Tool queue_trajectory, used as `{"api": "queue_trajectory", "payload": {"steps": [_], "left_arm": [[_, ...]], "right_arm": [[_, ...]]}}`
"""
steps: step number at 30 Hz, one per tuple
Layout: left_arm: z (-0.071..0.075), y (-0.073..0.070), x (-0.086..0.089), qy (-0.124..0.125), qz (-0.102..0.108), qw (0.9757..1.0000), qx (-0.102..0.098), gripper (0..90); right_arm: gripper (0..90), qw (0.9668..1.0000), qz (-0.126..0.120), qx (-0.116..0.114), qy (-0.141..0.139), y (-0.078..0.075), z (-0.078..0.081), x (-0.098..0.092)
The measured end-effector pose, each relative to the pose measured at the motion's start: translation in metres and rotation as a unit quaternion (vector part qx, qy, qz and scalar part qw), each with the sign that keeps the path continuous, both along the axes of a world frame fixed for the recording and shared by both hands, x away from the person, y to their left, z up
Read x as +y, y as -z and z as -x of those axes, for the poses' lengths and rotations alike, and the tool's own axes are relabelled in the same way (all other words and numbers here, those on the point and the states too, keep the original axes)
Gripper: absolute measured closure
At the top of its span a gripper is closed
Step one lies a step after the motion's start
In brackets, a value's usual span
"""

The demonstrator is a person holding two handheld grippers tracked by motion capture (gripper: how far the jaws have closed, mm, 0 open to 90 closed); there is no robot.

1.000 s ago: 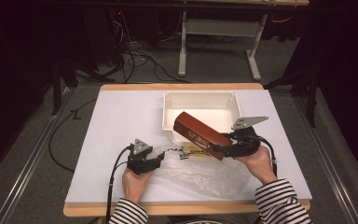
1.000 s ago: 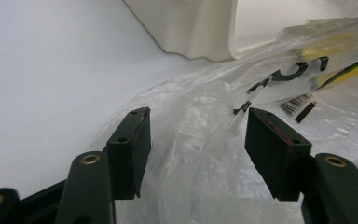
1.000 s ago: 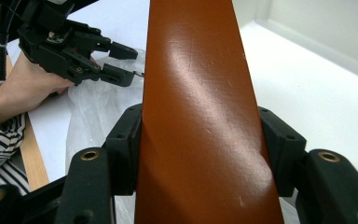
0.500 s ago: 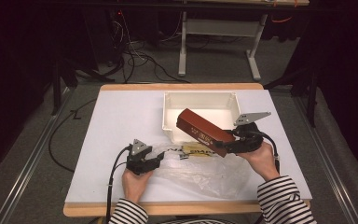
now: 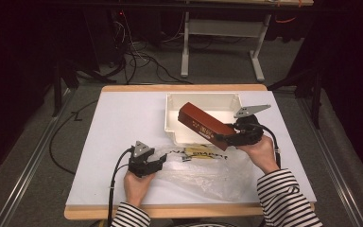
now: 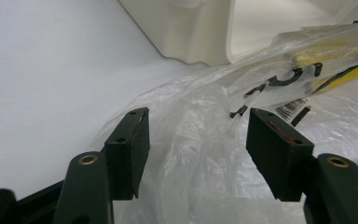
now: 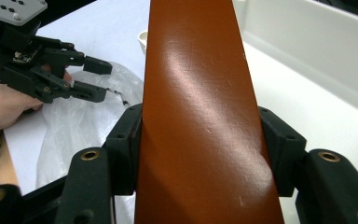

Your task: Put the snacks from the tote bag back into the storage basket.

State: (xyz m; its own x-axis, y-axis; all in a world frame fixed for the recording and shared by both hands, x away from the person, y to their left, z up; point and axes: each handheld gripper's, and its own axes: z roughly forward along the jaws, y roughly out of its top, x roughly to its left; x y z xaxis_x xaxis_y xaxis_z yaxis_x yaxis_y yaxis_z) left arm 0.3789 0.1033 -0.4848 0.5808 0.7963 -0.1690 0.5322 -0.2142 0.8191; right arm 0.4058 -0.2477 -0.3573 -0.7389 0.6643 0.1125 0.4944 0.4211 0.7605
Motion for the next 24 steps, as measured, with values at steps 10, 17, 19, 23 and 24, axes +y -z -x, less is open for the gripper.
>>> {"api": "queue_trajectory", "payload": {"steps": [10,17,19,23,24], "left_arm": [[-0.002,0.001,0.000,0.003,0.000,1.0000,0.009,40.4],[-0.001,0.000,-0.002,0.004,-0.005,1.0000,0.006,40.2],[-0.002,0.000,-0.002,0.003,-0.005,1.0000,0.008,40.3],[-0.001,0.000,-0.004,0.003,-0.014,0.9999,0.003,40.4],[-0.001,0.000,-0.003,0.001,-0.014,0.9999,0.003,40.4]], "right_arm": [[42.9,0.9999,0.000,0.007,0.008,-0.003,-0.027,0.008],[42.9,0.9998,0.013,0.004,0.017,-0.002,-0.033,0.012],[42.9,0.9997,0.015,0.005,0.020,-0.001,-0.035,0.012],[43.0,0.9991,0.024,0.012,0.033,0.001,-0.043,0.012],[42.9,0.9991,0.025,0.012,0.033,0.002,-0.044,0.012]]}}
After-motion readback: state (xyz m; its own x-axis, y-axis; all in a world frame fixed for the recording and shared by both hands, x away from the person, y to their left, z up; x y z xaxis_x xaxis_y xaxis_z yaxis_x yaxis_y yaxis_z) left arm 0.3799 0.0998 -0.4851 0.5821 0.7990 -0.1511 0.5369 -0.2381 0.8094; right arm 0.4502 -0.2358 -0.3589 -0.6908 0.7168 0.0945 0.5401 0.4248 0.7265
